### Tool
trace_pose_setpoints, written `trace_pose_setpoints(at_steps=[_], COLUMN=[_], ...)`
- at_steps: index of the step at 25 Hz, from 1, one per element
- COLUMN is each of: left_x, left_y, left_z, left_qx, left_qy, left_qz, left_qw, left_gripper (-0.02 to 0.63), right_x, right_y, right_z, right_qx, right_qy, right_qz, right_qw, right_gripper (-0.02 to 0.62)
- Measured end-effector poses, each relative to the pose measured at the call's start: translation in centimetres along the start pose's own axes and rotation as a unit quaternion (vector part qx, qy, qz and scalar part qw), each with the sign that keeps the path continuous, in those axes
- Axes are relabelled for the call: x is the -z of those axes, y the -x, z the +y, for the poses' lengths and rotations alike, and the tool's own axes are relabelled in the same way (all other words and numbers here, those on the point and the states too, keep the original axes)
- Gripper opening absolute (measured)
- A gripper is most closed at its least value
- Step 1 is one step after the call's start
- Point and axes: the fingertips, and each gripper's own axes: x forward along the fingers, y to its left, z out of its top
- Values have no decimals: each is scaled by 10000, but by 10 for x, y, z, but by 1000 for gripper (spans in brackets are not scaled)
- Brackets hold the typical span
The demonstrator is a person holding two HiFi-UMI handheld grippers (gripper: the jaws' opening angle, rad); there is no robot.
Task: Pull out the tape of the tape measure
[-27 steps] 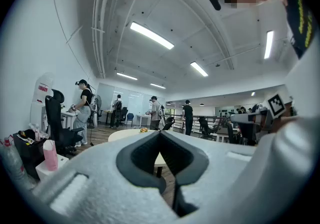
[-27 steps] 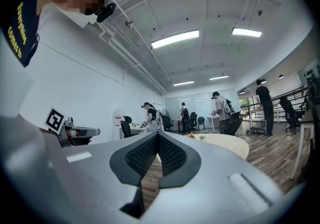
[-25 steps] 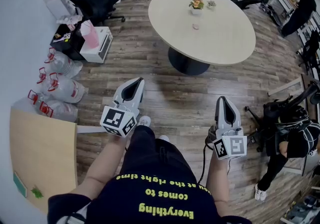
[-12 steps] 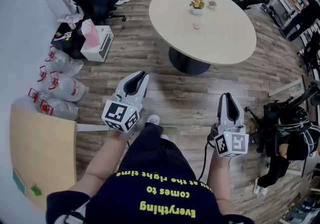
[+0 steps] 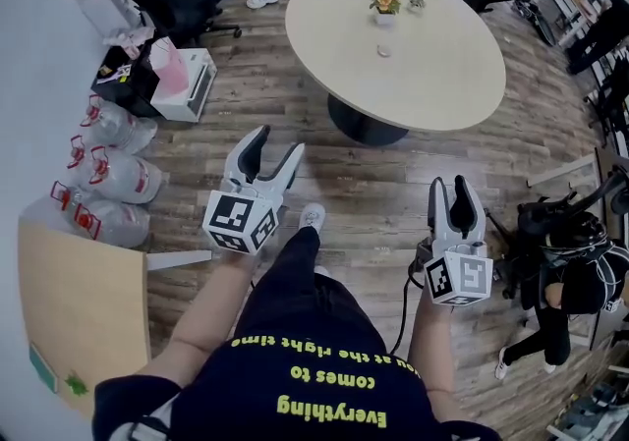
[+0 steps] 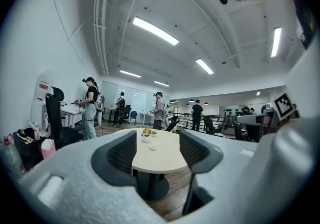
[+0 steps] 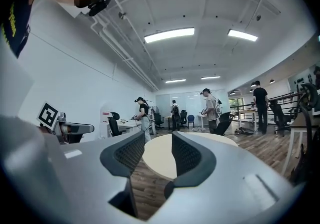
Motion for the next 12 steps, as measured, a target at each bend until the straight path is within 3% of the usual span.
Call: trace_pose_setpoints(at_steps=[12], left_x=[-9], left_y=[-121], left_z=[69], left_qx=[73], left_qy=[12], left_qz=[53], left_qw=[10000], left_gripper=[273], right_x=[-4], right_y=[-129], right_z=[-31], right_qx=[40], right_qy=[-46], right_qz=[38], right_qw=[10000], right_gripper=[221])
